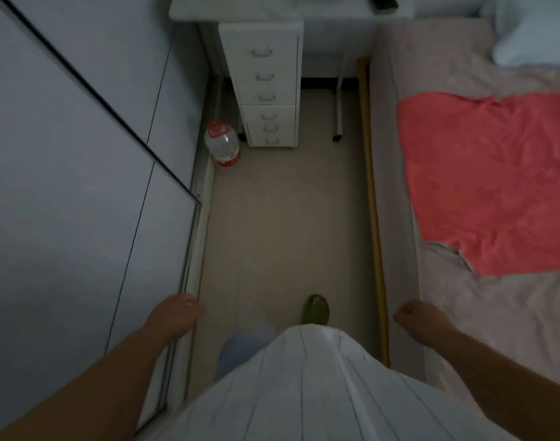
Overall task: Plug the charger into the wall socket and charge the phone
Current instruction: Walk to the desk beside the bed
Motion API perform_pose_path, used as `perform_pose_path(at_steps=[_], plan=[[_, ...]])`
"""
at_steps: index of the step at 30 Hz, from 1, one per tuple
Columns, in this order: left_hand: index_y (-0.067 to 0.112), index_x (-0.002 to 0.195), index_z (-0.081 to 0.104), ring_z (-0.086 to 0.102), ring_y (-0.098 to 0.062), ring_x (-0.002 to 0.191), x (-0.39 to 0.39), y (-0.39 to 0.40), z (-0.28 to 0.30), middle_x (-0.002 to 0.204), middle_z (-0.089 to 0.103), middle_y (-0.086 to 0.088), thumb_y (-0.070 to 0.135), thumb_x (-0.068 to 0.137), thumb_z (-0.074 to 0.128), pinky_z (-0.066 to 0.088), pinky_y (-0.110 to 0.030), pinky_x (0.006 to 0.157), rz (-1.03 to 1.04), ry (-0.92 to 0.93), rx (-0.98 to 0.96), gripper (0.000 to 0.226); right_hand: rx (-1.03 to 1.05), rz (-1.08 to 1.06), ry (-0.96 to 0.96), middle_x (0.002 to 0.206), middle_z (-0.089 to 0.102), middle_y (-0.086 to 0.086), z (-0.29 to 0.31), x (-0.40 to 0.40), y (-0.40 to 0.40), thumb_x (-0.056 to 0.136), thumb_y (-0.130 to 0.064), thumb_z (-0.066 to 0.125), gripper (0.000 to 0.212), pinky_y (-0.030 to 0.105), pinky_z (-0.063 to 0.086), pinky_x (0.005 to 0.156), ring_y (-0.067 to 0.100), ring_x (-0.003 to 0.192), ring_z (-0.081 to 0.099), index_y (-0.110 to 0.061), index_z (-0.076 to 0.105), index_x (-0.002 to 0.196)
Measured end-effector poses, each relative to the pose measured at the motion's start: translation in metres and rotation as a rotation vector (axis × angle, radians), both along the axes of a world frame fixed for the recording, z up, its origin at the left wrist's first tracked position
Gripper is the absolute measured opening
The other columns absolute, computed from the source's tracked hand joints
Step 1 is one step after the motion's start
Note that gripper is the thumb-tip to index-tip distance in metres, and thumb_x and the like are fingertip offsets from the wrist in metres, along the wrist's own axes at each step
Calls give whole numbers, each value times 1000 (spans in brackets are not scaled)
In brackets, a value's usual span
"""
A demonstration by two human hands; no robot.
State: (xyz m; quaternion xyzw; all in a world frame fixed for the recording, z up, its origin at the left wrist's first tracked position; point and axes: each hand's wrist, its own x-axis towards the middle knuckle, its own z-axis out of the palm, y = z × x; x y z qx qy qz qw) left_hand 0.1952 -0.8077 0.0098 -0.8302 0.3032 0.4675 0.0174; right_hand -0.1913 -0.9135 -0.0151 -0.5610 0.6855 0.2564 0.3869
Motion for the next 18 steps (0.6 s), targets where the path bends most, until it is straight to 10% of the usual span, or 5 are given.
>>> perform_pose_path(at_steps=[3, 11, 18], plan=[[5, 125, 53, 50, -29, 121, 10, -65, 1, 134, 53, -16, 30, 86, 55, 37, -34, 101, 122, -3, -36, 46, -53, 26, -1, 113, 66, 15, 10, 15, -86, 91, -31, 47, 33, 29, 42, 85, 30, 107, 59, -7, 63, 107], [1, 132, 44, 43, -29, 130, 53, -226, -11, 144, 43, -17, 27, 88, 52, 31, -33, 108, 133, 28, -23, 52, -75, 26, 3, 76, 59, 6, 3, 67, -246, 89, -29, 49, 24, 33, 50, 81, 20, 74, 56, -20, 53, 67], [3, 121, 56, 50, -29, 121, 144, -398, -5, 134, 54, -17, 28, 86, 55, 38, -31, 98, 18, -26, -52, 43, -74, -4, 12, 85, 59, 6, 16, 136, -384, 90, -28, 49, 20, 24, 37, 71, 20, 83, 55, -11, 60, 88]])
